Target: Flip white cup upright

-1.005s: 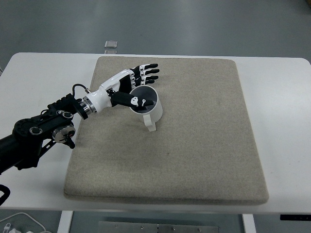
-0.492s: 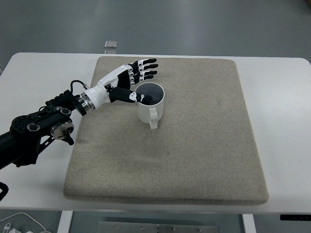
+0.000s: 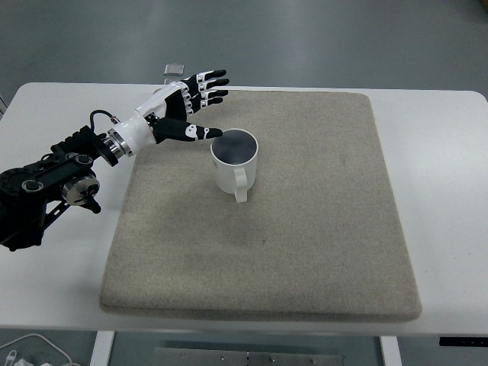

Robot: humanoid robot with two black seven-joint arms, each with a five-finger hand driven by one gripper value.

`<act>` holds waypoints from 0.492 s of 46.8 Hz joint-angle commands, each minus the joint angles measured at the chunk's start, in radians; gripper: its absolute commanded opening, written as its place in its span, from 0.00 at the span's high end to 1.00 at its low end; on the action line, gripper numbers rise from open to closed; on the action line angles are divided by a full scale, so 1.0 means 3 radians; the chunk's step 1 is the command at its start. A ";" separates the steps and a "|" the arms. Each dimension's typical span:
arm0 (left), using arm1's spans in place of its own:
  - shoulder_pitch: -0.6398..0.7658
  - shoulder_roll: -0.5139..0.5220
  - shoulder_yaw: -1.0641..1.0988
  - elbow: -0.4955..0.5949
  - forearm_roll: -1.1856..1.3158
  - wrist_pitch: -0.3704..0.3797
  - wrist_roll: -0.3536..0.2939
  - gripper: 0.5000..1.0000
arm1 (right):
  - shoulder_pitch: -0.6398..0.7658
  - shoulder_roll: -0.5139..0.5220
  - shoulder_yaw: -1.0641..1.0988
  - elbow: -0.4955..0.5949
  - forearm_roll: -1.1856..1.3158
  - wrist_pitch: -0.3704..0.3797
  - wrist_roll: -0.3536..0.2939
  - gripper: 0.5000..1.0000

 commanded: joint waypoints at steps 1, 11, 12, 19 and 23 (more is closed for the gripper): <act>-0.0035 0.0068 0.0005 0.0020 -0.0076 -0.0053 0.0000 0.01 | 0.0000 0.0000 -0.0001 0.0000 0.0000 -0.0001 0.0000 0.14; -0.0076 0.0145 -0.0006 0.0235 -0.0383 -0.0314 0.0000 0.01 | 0.0000 0.0000 -0.0001 0.0000 0.0000 -0.0001 0.0000 0.14; -0.0081 0.0145 -0.0006 0.0271 -0.0424 -0.0355 0.0000 0.01 | 0.0000 0.0000 -0.0001 0.0000 0.0000 -0.0001 0.0000 0.14; -0.0086 0.0145 0.0020 0.0542 -0.0598 -0.0600 0.0000 0.01 | 0.0000 0.0000 0.0004 0.0000 0.0000 -0.0001 0.0000 0.14; -0.0086 0.0145 0.0015 0.0680 -0.0629 -0.0677 0.0000 0.01 | 0.0000 0.0000 -0.0001 0.0000 0.0000 -0.0001 0.0000 0.14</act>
